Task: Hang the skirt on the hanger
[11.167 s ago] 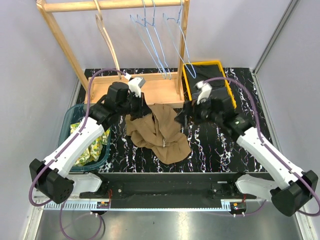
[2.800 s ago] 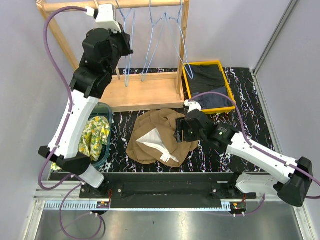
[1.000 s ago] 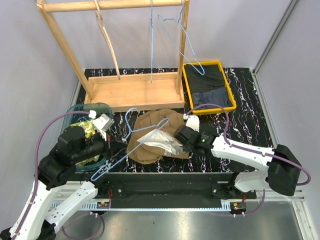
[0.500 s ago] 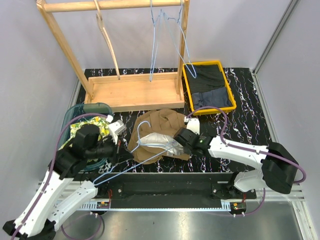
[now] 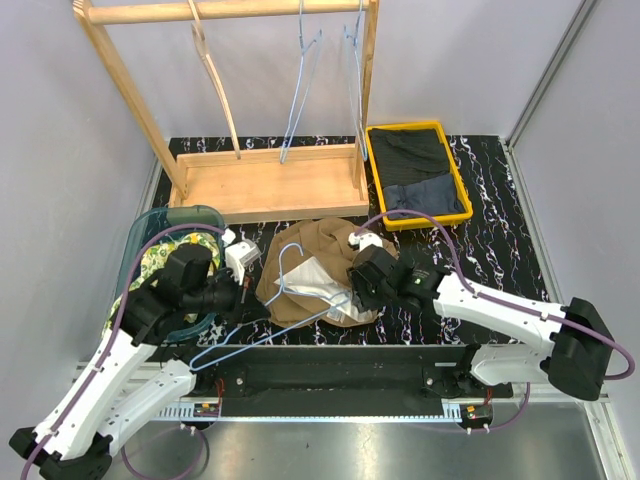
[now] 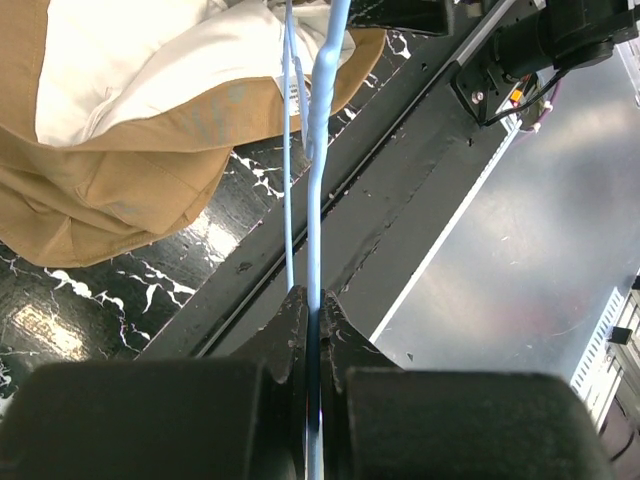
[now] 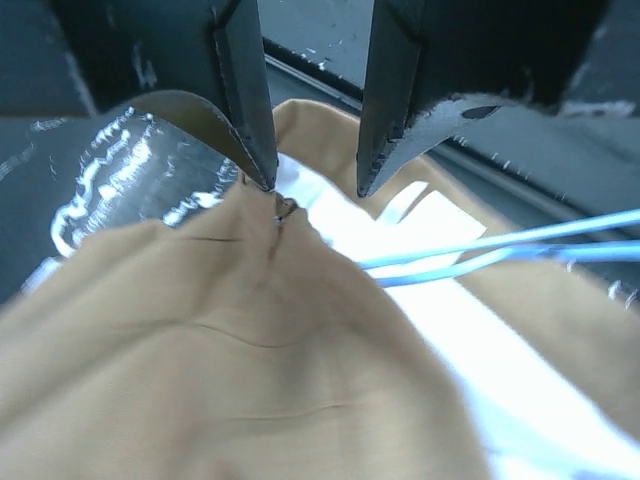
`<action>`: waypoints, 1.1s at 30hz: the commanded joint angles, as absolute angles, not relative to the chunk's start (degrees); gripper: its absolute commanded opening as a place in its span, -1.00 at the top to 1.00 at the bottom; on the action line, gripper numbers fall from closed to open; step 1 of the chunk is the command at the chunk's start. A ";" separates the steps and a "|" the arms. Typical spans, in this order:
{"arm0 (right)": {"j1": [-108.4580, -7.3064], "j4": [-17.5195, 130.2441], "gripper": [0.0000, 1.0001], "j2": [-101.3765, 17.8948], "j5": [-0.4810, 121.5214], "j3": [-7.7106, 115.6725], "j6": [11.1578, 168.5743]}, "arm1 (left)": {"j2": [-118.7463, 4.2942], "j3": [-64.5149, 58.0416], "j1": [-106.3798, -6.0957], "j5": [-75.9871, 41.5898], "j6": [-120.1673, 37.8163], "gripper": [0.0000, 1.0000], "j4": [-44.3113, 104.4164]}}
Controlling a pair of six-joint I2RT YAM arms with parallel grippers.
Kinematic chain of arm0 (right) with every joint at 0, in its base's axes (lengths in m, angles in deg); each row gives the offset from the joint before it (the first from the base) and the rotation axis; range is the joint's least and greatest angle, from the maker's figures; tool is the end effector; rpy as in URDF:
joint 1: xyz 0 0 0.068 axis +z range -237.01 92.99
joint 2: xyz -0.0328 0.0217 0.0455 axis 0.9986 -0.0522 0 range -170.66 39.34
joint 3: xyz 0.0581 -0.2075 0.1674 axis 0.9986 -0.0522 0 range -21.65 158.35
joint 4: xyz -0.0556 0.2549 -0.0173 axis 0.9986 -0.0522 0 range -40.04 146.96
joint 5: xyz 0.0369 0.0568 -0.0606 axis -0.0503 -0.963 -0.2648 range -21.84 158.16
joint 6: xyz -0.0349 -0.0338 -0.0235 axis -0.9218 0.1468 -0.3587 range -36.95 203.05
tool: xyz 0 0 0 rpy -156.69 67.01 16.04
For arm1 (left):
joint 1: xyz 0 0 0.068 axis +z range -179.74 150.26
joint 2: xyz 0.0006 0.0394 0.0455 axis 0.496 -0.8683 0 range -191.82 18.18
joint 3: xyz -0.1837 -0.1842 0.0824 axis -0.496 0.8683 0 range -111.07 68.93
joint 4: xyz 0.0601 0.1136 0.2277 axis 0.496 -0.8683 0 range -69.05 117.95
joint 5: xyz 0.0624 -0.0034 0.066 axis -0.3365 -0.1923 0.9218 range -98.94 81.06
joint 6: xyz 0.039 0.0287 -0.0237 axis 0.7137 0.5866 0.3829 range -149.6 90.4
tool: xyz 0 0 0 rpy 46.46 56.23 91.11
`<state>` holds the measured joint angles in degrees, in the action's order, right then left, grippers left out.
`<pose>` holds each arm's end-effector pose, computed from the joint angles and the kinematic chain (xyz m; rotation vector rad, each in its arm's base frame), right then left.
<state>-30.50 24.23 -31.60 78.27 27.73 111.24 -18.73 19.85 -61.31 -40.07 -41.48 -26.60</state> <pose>0.1417 0.2028 0.2403 -0.5511 2.4797 0.3852 0.0866 -0.0748 0.3120 0.6936 2.2897 -1.0024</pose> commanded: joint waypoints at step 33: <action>-27.68 19.69 0.46 -49.43 92.42 38.64 96.24 | -20.05 18.66 -61.64 -33.63 -42.52 1.00 -26.63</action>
<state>-28.07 20.45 -48.49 88.94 36.83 96.72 -20.19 19.92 -61.53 -33.62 -42.96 -27.75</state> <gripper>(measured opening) 0.298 0.025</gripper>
